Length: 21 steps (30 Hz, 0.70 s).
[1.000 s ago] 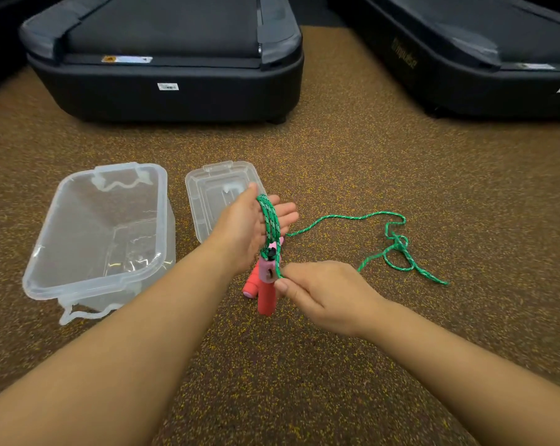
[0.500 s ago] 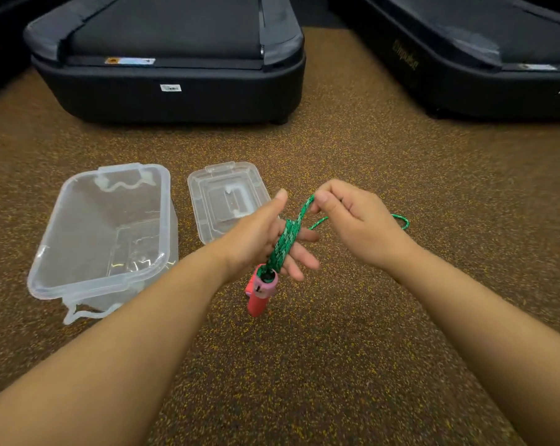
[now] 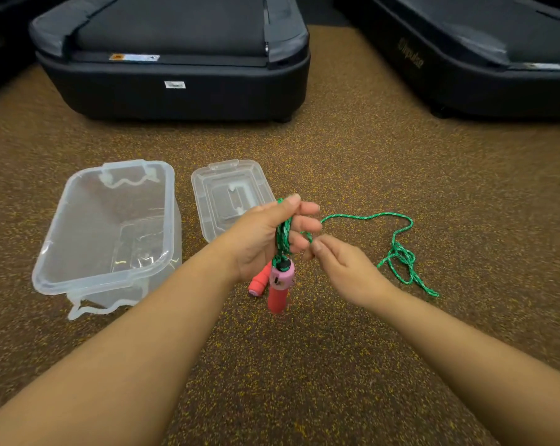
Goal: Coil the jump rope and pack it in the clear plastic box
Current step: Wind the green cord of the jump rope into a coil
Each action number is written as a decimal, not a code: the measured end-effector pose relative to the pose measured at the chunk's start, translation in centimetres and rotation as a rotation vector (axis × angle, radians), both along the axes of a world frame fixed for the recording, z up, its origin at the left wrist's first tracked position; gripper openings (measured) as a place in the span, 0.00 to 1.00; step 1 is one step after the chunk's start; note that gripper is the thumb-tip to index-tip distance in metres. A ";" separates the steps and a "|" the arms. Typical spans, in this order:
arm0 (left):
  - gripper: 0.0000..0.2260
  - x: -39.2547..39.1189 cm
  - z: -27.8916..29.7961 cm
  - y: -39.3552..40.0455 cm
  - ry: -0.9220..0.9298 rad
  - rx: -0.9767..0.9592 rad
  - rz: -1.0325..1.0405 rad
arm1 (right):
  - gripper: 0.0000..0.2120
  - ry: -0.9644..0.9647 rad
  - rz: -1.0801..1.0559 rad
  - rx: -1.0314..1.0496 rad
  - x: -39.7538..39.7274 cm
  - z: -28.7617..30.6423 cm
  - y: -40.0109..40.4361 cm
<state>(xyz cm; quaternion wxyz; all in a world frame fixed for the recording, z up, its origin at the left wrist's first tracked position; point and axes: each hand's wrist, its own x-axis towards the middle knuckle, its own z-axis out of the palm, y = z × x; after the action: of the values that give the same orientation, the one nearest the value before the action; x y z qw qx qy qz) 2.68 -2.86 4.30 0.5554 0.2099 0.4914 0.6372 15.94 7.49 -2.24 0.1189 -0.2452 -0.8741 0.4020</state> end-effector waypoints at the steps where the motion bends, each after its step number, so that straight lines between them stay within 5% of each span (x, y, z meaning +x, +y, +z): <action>1: 0.13 -0.1 0.0 0.1 -0.002 0.004 0.036 | 0.12 -0.027 0.016 0.004 0.0 -0.2 -0.4; 9: 0.20 -0.3 -0.8 0.7 0.001 -0.077 0.195 | 0.15 -0.133 0.174 0.162 0.2 0.9 -2.7; 21: 0.32 -0.7 -1.2 0.6 0.214 -0.181 0.075 | 0.15 0.037 0.220 0.185 0.4 3.8 -3.0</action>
<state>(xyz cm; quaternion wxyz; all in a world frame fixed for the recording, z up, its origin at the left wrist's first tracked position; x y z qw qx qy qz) 1.97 -2.28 3.13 0.4925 0.2071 0.6107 0.5845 16.32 4.50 1.59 0.1122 -0.1285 -0.9267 0.3348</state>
